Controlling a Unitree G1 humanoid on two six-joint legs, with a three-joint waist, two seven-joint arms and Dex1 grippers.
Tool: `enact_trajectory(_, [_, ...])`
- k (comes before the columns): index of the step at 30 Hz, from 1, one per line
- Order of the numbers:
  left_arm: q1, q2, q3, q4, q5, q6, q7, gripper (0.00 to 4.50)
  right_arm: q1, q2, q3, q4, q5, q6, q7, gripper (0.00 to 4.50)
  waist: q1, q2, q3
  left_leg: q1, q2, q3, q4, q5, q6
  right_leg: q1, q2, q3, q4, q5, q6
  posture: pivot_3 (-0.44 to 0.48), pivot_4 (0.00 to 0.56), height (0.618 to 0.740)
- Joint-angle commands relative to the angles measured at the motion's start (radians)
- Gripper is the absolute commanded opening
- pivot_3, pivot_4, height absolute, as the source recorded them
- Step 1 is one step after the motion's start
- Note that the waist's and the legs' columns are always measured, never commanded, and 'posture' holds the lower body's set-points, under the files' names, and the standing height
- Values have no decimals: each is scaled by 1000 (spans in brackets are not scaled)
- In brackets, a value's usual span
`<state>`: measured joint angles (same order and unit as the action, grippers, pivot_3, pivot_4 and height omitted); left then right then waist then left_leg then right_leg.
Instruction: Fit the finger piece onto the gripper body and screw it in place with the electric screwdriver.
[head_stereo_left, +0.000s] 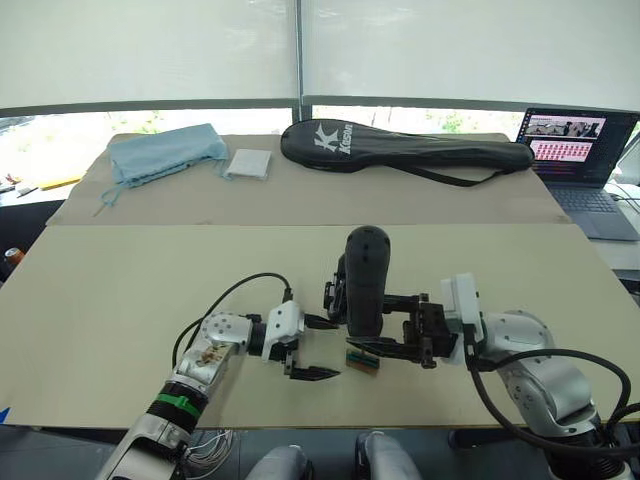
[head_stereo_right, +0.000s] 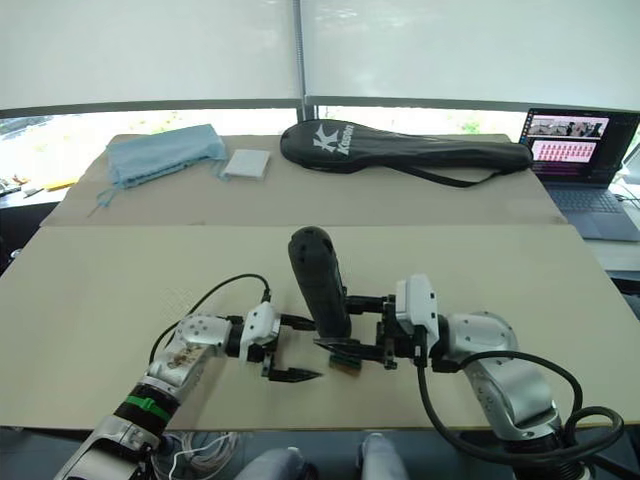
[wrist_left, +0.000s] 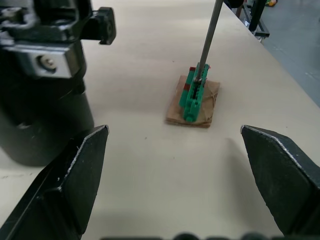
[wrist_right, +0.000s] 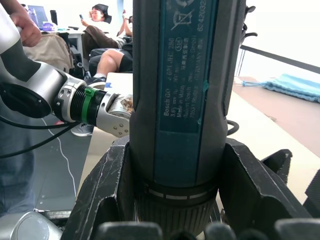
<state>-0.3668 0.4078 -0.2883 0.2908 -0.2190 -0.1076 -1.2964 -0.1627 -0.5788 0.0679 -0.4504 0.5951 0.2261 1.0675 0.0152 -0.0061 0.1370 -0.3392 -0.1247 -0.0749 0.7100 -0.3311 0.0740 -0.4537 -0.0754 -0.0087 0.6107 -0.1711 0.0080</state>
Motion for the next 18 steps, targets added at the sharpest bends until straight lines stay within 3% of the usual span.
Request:
enact_trajectory(1, [21,14,37,-38,-53,-8,-31,4461,-43,-4,-52,-75,75,23,-19,1921,-3,0,0,-1,0,0,0,0,0,-1,0,0,0,0,0,0,150,740])
enact_trajectory(18, [137,136,213,-361,-314,198,-50,4461,-189,-63,-153,-175,258,191,-127,1921,-3,0,5,-4,0,0,0,0,0,-4,0,0,0,0,0,0,150,740])
